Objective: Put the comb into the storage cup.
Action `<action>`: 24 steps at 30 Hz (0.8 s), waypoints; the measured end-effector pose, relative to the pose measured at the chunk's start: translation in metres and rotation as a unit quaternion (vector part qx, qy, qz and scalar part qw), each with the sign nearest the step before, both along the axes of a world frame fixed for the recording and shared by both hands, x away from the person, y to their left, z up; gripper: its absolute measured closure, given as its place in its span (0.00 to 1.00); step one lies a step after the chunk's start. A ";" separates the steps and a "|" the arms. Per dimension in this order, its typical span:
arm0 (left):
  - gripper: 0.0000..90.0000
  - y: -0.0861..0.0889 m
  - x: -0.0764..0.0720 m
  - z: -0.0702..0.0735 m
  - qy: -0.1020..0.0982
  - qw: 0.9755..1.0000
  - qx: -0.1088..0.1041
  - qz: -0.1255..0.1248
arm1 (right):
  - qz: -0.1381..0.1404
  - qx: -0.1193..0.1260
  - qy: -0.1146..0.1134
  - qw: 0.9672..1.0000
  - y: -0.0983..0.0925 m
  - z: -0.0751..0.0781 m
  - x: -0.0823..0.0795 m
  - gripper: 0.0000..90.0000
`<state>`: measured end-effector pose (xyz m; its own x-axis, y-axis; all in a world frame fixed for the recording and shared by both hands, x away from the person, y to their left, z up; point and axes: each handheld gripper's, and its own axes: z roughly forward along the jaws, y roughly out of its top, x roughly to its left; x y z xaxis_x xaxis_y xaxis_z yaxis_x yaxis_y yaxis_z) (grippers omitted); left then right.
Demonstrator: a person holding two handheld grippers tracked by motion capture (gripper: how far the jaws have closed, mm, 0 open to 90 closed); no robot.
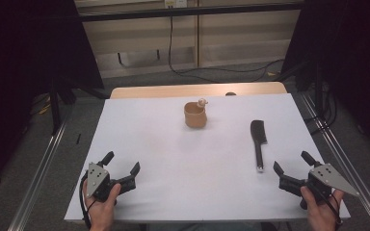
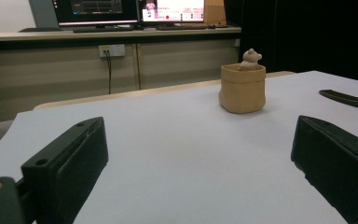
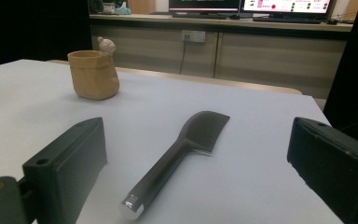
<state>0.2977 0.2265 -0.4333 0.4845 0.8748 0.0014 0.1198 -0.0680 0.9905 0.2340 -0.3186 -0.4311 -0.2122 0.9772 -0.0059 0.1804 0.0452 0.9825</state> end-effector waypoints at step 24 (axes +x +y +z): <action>0.03 0.003 -0.001 0.000 0.012 1.000 -0.005 0.011 | 0.044 0.022 0.057 0.997 0.002 0.000 0.010 0.02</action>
